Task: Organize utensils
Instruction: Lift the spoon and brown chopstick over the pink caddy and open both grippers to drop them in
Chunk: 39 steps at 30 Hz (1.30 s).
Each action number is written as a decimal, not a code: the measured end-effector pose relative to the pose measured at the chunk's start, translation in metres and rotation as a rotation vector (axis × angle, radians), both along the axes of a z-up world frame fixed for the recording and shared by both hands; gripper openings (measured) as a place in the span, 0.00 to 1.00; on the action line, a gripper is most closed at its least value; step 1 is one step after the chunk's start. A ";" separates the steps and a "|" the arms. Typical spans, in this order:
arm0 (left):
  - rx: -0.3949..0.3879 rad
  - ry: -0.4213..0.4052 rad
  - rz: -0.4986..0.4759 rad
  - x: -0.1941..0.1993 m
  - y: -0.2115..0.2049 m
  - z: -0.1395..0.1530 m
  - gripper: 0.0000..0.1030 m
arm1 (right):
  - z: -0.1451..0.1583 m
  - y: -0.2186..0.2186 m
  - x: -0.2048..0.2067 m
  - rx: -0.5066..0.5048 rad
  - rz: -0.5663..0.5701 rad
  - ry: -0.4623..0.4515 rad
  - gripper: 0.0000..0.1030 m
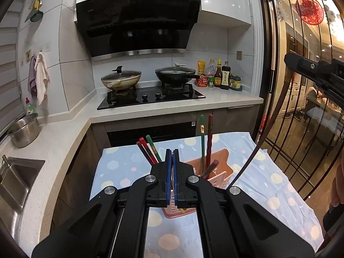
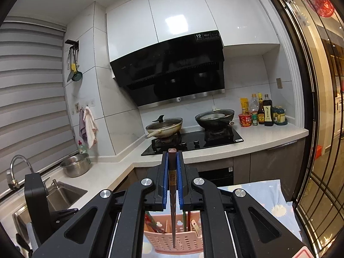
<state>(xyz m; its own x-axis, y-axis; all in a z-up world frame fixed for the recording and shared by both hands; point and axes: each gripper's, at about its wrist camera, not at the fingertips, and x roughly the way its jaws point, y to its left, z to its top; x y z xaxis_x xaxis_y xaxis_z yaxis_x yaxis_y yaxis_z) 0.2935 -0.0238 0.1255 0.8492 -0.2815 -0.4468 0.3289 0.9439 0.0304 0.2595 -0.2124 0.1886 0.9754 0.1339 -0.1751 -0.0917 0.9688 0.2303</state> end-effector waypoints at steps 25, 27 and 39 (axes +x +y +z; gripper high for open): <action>0.030 0.084 0.002 0.073 -0.026 -0.034 0.01 | -0.064 0.022 0.099 -0.060 0.036 0.162 0.07; 0.028 0.092 0.002 0.075 -0.027 -0.038 0.01 | -0.068 0.024 0.102 -0.063 0.041 0.175 0.07; 0.026 0.112 0.012 0.076 -0.027 -0.046 0.02 | -0.094 0.032 0.113 -0.086 0.070 0.253 0.07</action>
<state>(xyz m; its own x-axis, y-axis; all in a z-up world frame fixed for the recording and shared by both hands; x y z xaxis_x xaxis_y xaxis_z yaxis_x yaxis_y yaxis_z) 0.3690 -0.0512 0.0792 0.7965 -0.2590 -0.5464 0.3206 0.9470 0.0185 0.3721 -0.1803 0.0942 0.8879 0.1736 -0.4261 -0.1093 0.9792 0.1712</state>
